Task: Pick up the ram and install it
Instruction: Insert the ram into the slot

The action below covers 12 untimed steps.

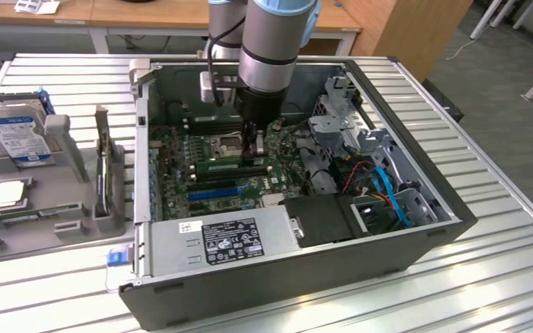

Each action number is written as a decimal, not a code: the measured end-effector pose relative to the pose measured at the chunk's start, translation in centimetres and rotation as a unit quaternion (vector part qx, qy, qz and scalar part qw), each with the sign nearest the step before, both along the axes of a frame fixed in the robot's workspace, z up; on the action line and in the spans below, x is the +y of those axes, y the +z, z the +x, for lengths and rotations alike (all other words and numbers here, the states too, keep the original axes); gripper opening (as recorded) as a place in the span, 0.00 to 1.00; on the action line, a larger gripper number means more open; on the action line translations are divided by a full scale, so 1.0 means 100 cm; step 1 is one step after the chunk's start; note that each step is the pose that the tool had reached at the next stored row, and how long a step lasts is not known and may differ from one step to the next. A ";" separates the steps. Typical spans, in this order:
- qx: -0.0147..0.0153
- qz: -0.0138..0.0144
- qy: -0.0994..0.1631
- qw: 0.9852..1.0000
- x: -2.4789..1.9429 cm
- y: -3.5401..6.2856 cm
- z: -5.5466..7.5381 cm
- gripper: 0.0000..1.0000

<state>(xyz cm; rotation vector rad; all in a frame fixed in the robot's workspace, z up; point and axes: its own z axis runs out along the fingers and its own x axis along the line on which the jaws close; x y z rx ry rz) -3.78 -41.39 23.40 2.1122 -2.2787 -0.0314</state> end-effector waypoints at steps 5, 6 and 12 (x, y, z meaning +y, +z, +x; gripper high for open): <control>0.000 -0.001 0.000 1.000 0.0000 -0.0010 0.000 0.13; 0.000 -0.001 0.000 1.000 0.0001 -0.0018 0.000 0.13; 0.000 -0.001 0.000 1.000 0.0001 -0.0031 0.000 0.13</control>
